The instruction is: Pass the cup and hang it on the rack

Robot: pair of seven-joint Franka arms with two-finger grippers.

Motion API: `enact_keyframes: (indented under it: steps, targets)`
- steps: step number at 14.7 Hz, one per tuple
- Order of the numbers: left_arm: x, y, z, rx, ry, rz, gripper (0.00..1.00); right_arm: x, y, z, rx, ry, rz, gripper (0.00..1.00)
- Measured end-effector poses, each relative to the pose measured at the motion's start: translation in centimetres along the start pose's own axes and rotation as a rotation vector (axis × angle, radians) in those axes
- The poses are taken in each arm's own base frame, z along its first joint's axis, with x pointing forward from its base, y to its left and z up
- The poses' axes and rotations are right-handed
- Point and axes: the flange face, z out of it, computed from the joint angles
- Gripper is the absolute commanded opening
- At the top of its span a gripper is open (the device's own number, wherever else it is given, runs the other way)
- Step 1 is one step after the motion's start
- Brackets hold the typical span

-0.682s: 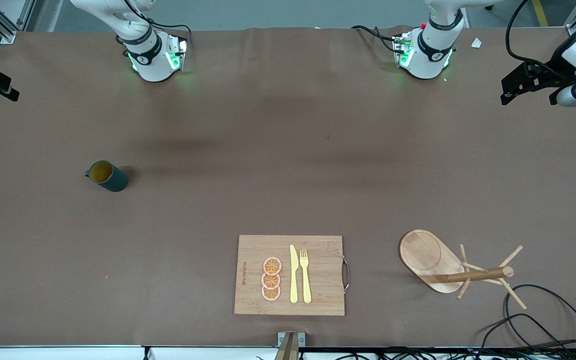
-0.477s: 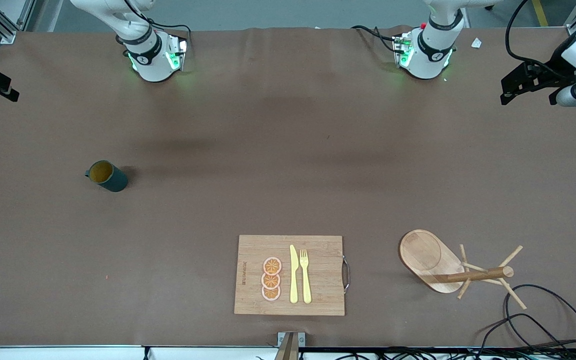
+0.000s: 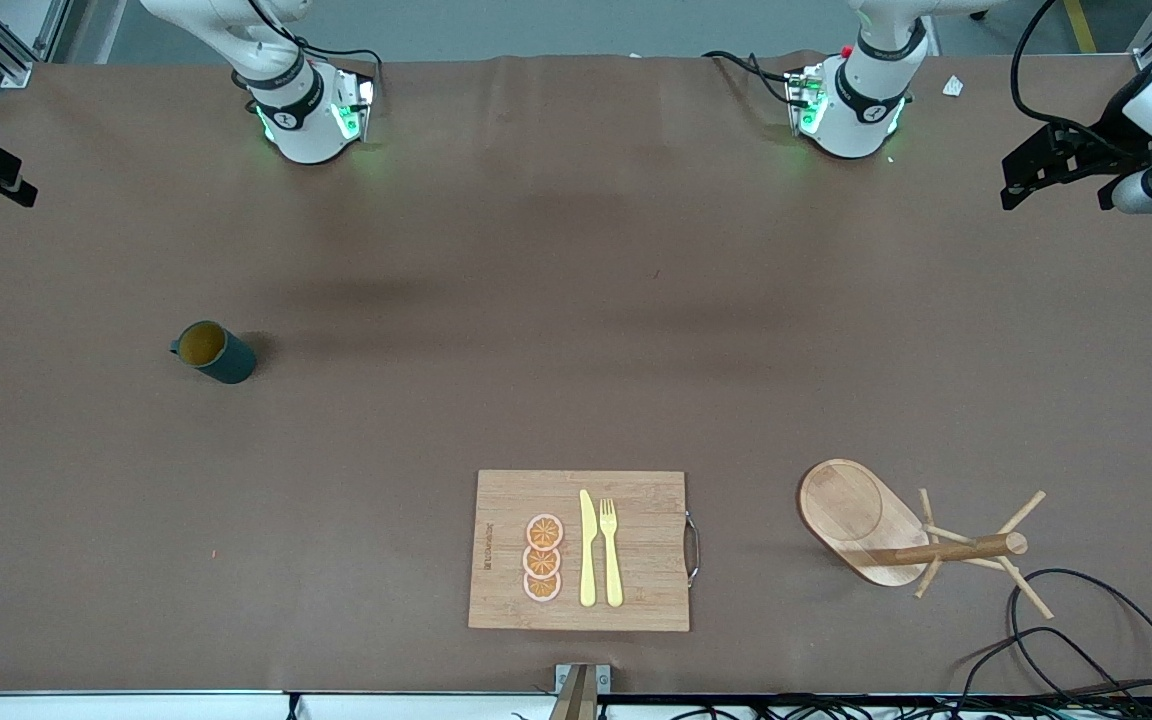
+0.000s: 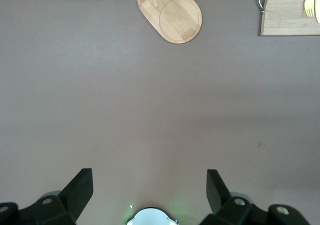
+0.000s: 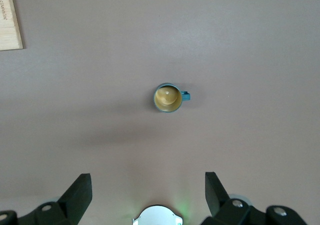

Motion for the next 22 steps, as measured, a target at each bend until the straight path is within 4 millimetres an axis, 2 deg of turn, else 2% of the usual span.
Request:
enact_keyframes:
  steps: [2,4,9,13,15,17,19,22]
  targets:
    - [0.1,0.0,0.1,0.0,-0.002,0.0,1.0,0.3,0.0,0.4,0.0,-0.009,0.001,1.0]
    - [0.1,-0.1,0.1,0.0,-0.002,-0.001,1.0,1.5,0.0,2.0,-0.002,-0.043,0.003,1.0]
    - [0.2,-0.1,0.3,0.0,-0.005,-0.001,1.0,7.6,-0.1,10.0,0.008,-0.127,0.003,1.0]
    - [0.3,0.0,0.4,-0.001,-0.008,-0.001,1.0,10.0,0.6,14.5,0.021,-0.16,-0.181,1.0]
    - [0.3,0.0,0.4,-0.001,-0.008,-0.001,1.0,10.7,1.6,17.9,0.029,-0.156,-0.234,1.0]
    - [0.3,0.0,0.4,-0.001,-0.008,0.0,1.0,10.9,2.4,22.2,0.035,-0.14,-0.311,1.0]
    - [0.3,0.0,0.4,0.0,-0.008,0.001,1.0,10.5,2.9,26.3,0.037,-0.121,-0.395,1.0]
    - [0.3,0.0,0.4,0.0,-0.008,0.001,1.0,9.5,3.4,31.0,0.036,-0.098,-0.511,1.0]
